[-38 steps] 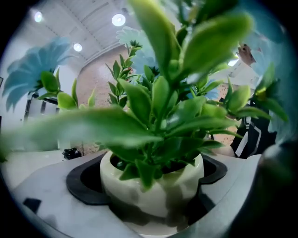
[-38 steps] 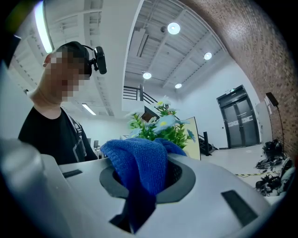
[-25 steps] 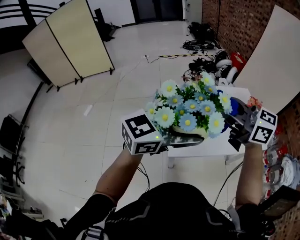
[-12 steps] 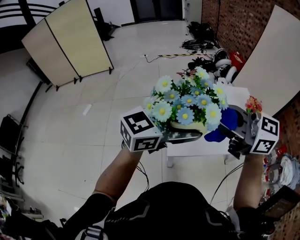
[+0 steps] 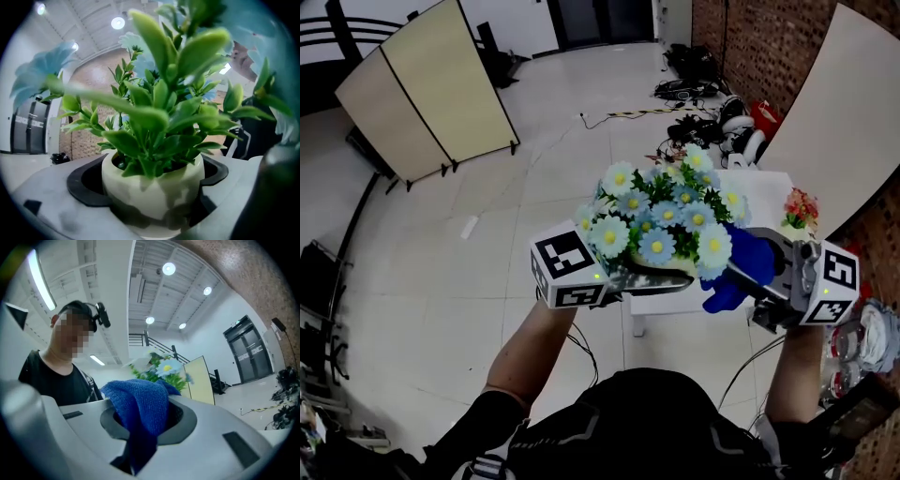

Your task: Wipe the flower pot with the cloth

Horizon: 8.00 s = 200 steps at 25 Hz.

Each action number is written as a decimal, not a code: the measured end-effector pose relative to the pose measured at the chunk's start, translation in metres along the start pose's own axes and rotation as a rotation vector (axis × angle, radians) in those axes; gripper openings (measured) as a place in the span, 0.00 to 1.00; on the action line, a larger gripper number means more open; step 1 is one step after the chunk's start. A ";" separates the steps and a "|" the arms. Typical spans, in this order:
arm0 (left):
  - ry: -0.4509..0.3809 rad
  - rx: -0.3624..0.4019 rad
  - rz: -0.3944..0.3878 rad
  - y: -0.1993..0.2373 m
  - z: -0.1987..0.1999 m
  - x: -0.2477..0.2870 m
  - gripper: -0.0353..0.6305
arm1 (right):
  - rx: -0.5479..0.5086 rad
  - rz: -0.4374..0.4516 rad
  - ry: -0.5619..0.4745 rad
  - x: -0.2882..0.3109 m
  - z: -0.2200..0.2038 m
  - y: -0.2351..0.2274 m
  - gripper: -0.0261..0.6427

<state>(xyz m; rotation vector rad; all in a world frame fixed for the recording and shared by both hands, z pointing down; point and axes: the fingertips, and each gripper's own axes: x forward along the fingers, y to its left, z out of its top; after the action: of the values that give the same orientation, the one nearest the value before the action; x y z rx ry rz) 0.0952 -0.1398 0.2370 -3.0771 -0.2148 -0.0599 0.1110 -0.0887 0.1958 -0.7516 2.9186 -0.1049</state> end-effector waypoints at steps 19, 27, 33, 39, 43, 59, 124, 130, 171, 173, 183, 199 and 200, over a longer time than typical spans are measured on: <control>0.062 0.057 -0.189 -0.035 0.012 -0.001 0.89 | 0.039 0.336 0.038 -0.004 0.004 -0.021 0.15; 0.056 -0.003 -0.075 -0.016 -0.001 -0.004 0.89 | -0.015 0.258 0.049 0.005 -0.018 0.030 0.15; 0.064 0.020 -0.095 -0.021 0.002 -0.007 0.89 | -0.001 0.232 0.009 -0.009 -0.006 0.022 0.15; 0.063 0.018 -0.131 -0.028 0.009 -0.009 0.89 | 0.048 0.096 -0.001 -0.009 0.000 -0.052 0.15; 0.076 0.026 -0.165 -0.038 0.011 -0.014 0.89 | 0.062 0.156 0.030 0.019 -0.002 -0.056 0.15; 0.064 -0.027 0.002 -0.013 -0.006 -0.007 0.89 | -0.023 0.129 0.108 0.003 -0.021 0.000 0.15; 0.124 0.116 -0.128 -0.072 -0.010 -0.002 0.89 | -0.036 0.567 0.126 0.007 -0.033 -0.025 0.15; 0.092 0.062 -0.081 -0.048 -0.007 -0.004 0.89 | -0.042 0.483 0.114 -0.014 -0.037 -0.012 0.15; -0.044 -0.092 0.218 0.029 0.018 -0.004 0.89 | -0.289 -0.649 0.204 0.012 -0.074 -0.036 0.15; -0.050 -0.104 0.214 0.026 0.019 -0.001 0.89 | -0.277 -0.648 0.210 0.013 -0.075 -0.044 0.15; -0.056 -0.066 0.159 -0.010 0.029 0.008 0.89 | -0.175 -0.631 0.141 0.036 -0.083 -0.080 0.15; -0.061 -0.066 0.239 0.034 0.020 -0.003 0.89 | -0.222 -0.665 0.153 0.019 -0.077 -0.039 0.15; -0.061 -0.067 0.232 0.034 0.019 -0.001 0.89 | -0.216 -0.670 0.154 0.019 -0.077 -0.043 0.15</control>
<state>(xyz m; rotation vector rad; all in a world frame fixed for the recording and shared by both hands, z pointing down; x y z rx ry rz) 0.0993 -0.1722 0.2158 -3.1485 0.1448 0.0383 0.1038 -0.1325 0.2743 -1.7974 2.6994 0.0985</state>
